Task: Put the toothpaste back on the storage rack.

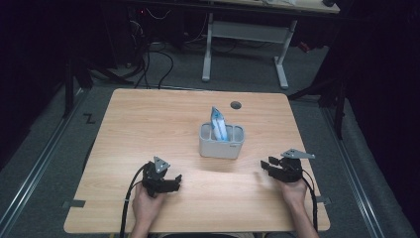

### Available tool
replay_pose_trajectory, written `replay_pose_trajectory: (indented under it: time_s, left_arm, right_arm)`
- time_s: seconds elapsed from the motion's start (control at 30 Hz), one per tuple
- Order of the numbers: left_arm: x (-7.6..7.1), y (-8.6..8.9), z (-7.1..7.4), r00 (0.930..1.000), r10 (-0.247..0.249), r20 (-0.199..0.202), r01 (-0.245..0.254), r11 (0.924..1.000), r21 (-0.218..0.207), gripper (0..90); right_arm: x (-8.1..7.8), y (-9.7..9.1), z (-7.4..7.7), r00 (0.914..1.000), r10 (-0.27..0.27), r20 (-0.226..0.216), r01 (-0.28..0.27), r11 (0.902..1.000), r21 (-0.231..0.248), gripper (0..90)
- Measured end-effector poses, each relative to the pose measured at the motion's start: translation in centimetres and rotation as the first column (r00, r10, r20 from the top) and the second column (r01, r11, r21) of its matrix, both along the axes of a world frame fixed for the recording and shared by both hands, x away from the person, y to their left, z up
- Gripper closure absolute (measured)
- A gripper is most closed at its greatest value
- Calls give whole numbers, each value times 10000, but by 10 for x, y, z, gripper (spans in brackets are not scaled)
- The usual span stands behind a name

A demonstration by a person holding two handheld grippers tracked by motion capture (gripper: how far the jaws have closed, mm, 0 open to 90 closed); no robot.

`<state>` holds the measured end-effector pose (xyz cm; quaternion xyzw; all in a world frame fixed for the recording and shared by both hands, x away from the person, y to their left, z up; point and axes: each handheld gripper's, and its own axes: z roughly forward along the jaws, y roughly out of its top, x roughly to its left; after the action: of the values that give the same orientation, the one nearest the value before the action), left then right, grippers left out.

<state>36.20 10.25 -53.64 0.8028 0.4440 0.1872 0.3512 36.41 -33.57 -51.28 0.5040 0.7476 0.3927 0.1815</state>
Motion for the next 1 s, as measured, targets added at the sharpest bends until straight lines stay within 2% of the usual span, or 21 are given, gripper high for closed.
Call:
replay_pose_trajectory:
  time_s: [0.4,0.53,1.0]
  left_arm:
    - [0,0,0,10000,0,-1,0,10000,2,157]
    - [0,0,0,10000,2,-1,-2,10000,-1,158]
    - [0,0,0,10000,1,-2,-1,10000,1,158]
  right_arm:
    - [4,2,-7,9998,-84,-168,79,9995,-315,532]
    - [6,5,-10,9998,-120,-170,105,9965,-830,508]
    - [11,0,-14,9988,-344,-346,304,9937,-1082,476]
